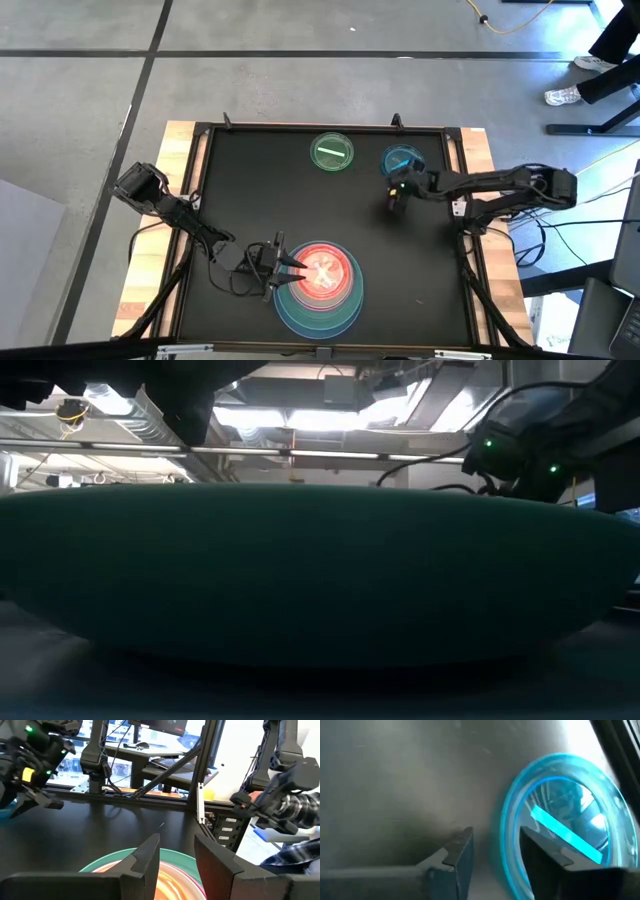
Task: Stack plastic plates
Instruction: Stack the light blue plate on the light pink plate
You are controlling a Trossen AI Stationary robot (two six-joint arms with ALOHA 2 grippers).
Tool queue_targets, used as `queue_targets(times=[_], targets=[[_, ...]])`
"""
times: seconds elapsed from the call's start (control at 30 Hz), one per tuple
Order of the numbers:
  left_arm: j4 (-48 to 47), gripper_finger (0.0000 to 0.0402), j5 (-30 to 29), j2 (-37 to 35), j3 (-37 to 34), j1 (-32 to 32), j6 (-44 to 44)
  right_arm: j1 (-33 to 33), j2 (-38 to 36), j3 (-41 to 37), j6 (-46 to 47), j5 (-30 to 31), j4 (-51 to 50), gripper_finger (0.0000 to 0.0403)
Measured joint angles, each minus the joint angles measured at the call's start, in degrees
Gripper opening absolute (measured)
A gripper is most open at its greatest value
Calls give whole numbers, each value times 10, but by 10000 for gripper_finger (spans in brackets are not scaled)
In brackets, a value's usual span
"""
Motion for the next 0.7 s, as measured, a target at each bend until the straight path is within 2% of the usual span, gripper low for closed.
queue_targets(times=[0.13,0.33,0.47,0.63,0.7], targets=[[0,115,0,0,0,0,0,-34,0,-8,-15,-11,27,128],[0,115,0,0,0,0,0,-61,8,-16,-29,-67,41,100],[-1,115,0,0,0,0,0,-60,29,-21,-45,-50,64,91],[-1,115,0,0,0,0,0,-60,50,-22,-54,13,89,78],[-2,115,0,0,0,0,0,-60,55,-22,-57,19,92,66]])
